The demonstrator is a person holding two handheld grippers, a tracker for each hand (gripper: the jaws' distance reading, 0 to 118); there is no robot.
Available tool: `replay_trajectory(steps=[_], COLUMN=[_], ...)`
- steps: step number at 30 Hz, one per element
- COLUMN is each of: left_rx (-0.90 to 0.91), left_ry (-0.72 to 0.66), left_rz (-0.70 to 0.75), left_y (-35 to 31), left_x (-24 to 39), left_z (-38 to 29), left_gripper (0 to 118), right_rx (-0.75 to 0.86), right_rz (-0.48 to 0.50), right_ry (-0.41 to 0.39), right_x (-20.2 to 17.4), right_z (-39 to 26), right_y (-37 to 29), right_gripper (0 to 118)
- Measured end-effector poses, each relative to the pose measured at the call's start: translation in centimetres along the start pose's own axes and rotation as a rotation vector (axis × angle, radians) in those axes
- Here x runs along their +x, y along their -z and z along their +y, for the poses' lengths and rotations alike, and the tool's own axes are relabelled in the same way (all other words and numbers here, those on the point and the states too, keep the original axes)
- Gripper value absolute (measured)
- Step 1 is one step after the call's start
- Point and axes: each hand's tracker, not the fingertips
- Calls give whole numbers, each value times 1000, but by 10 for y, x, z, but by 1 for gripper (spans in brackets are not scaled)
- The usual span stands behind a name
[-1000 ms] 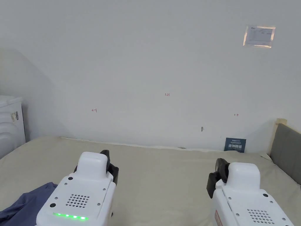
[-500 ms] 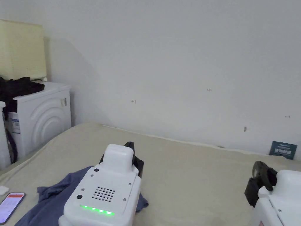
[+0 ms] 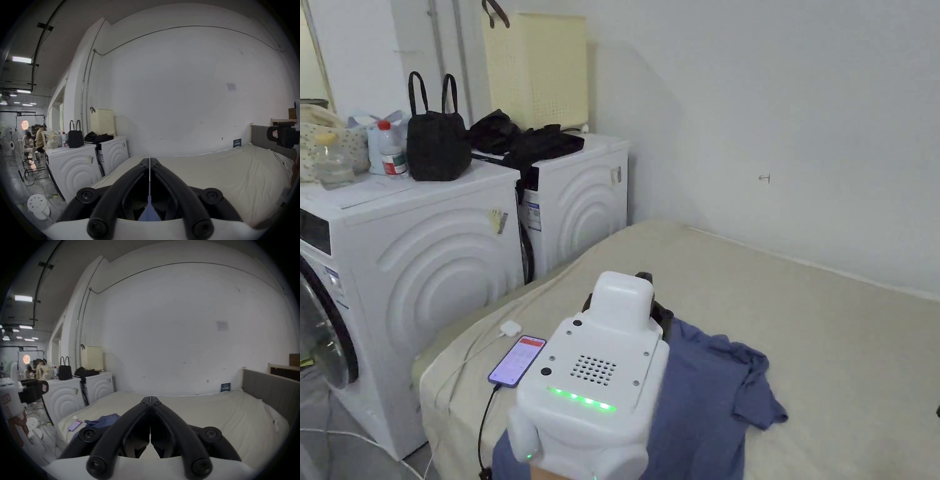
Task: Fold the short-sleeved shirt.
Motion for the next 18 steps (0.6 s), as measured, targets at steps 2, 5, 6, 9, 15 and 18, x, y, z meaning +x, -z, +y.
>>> replay_trajectory(steps=[2,5,6,9,15,18], left_rx=[-13,-54,-64,-125,-327,-475], left_ry=[-5,12,16,27,64,35], left_rz=[14,29,27,-16,-115,-195], left_y=[4,15,19,38,109,155], left_x=[-5,-7,-7,0,42,59], left_z=[-5,-14,-18,-32,-80,-118], left_gripper=[0,0,0,0,0,0], right_rx=[-12,-37,-46,-69,-124,-155], right_rz=[27,-5,-9,-35,-83,-96], right_ry=[28,15,11,30,34,44], right_x=[3,8,12,23,40,50], right_z=[-3,-10,-13,-22,-40,-53], right_y=[2,5,6,8,12,14], right_gripper=[0,0,0,0,0,0])
